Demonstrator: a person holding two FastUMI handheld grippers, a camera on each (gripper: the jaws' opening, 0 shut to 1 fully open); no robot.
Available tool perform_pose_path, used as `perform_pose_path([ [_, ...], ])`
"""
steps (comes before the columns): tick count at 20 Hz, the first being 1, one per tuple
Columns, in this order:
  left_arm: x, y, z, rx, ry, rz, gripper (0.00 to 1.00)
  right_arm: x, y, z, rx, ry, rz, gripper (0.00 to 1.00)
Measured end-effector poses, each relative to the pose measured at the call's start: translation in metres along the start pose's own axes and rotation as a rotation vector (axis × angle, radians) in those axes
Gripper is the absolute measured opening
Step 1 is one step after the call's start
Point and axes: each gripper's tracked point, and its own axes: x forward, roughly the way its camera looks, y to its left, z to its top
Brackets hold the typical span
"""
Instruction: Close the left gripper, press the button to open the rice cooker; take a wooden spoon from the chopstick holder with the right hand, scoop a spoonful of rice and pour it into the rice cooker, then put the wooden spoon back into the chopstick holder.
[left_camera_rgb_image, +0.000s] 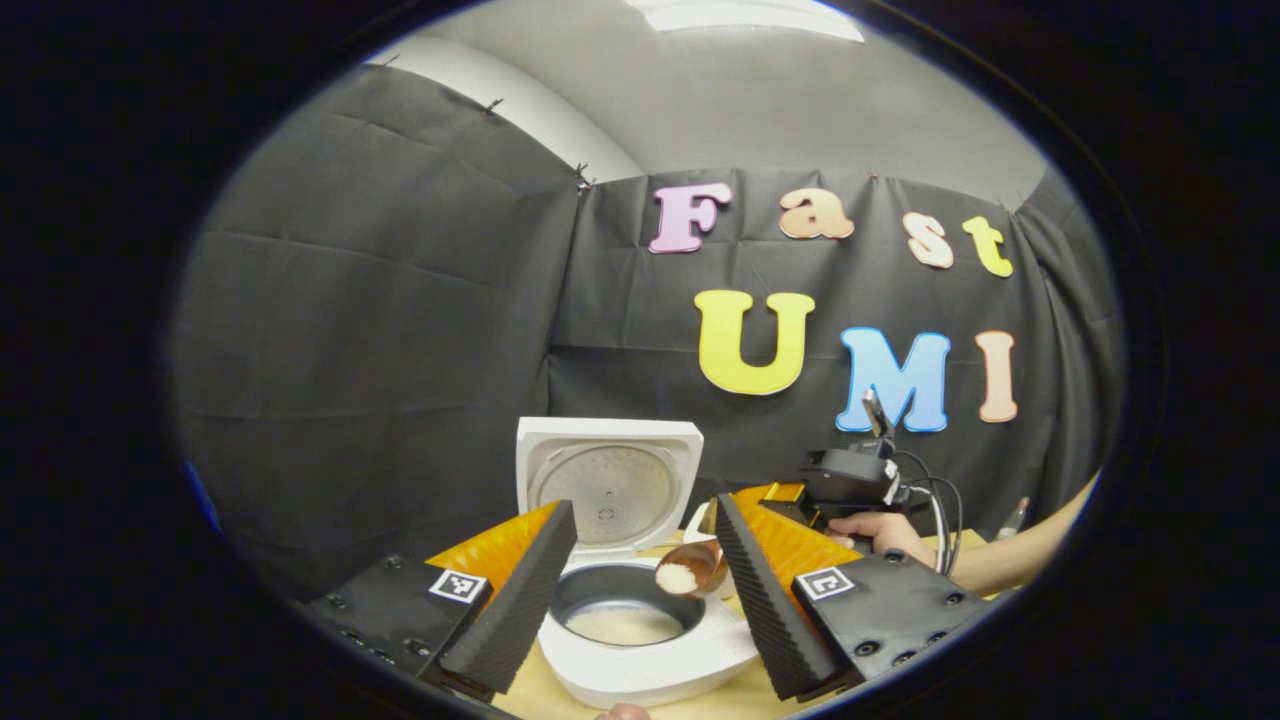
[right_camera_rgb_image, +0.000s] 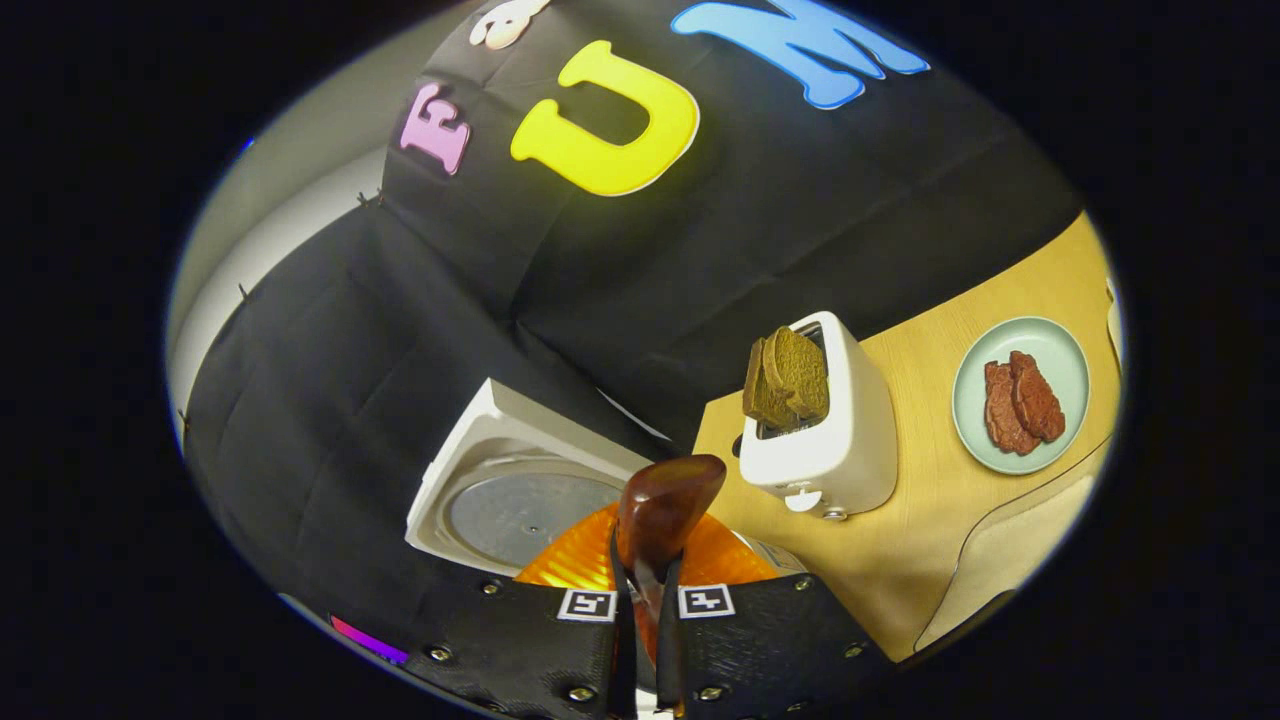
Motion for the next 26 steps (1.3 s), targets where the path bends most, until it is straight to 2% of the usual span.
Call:
perform_pose_path([
  [4,-0.004,0.012,-0.009,0.001,0.016,0.017,0.96,0.019,0.009,-0.020,-0.146,0.026,-0.019,0.08],
  [9,-0.006,0.024,-0.014,-0.008,0.021,0.045,0.96,0.031,0.025,-0.043,-0.393,0.046,-0.009,0.08],
  [26,-0.024,0.031,-0.020,0.000,0.033,0.070,0.96,0.020,0.088,-0.094,-1.145,0.073,0.158,0.08],
])
